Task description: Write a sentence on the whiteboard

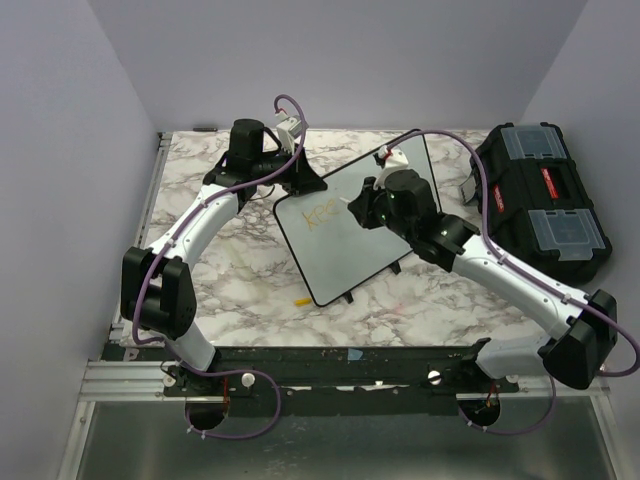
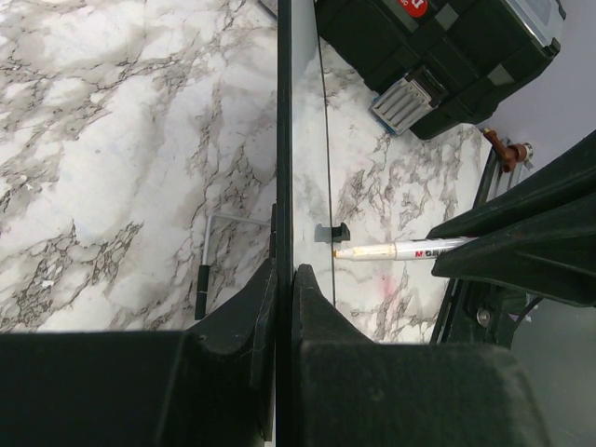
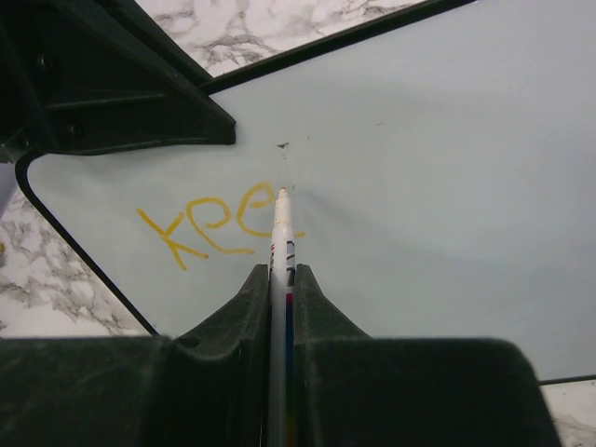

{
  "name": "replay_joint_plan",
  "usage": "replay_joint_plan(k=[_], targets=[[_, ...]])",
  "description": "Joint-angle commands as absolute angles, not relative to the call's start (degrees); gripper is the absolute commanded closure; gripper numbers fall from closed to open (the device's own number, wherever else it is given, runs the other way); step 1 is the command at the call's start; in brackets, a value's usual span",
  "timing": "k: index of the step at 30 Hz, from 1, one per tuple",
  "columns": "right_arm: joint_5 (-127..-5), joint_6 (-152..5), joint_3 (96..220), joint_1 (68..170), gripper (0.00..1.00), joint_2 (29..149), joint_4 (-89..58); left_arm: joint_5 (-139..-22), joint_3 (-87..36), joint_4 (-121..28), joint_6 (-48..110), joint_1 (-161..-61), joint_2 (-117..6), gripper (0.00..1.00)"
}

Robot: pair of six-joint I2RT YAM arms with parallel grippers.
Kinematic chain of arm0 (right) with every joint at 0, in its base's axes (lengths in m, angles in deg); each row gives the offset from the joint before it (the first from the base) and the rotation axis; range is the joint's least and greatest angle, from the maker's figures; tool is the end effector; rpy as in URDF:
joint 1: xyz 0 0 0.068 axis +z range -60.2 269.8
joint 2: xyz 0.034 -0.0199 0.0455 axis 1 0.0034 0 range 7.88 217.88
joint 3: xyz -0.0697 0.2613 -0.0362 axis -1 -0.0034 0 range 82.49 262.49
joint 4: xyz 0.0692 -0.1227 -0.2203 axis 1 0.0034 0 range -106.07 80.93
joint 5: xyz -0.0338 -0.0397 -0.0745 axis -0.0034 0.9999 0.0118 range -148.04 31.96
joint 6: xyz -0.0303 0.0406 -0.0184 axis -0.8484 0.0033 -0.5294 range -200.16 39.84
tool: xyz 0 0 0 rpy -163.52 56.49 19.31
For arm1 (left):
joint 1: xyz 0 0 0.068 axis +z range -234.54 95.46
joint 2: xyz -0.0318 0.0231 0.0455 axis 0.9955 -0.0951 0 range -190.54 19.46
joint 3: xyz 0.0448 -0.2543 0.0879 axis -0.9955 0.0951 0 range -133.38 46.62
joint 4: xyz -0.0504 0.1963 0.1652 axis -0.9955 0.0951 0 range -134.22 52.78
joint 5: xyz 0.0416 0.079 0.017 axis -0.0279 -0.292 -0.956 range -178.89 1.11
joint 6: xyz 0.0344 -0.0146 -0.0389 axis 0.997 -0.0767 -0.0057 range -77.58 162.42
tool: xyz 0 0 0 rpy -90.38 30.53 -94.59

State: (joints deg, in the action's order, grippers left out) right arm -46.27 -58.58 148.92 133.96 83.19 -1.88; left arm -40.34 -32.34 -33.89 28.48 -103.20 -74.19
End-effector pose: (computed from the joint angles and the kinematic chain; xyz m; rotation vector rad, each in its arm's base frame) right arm 0.2236 0.2070 0.3477 -0.2580 1.9885 0.5446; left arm 0.3489 -0.1460 0.3315 0.6466 1.9452 -1.2049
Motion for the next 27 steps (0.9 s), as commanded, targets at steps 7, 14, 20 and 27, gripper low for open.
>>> replay_joint_plan(k=[7, 14, 20, 27], targets=[[-42.4, -57.8, 152.0, 134.1, 0.99, 85.6, -4.6, -40.9, -29.6, -34.4, 35.8, -105.1, -75.4, 1.0], [-42.2, -57.8, 151.8, 134.1, 0.99, 87.2, -4.7, -40.4, -29.6, -34.3, 35.9, -105.0, -75.3, 1.0], [-42.3, -57.3, 150.6, 134.1, 0.99, 87.2, -4.6, -40.2, -29.4, -34.3, 35.9, -104.9, -75.1, 1.0], [-42.3, -57.2, 148.8, 134.1, 0.99, 86.7, -4.0, -39.8, -29.4, -34.4, 35.8, -104.9, -74.9, 1.0]])
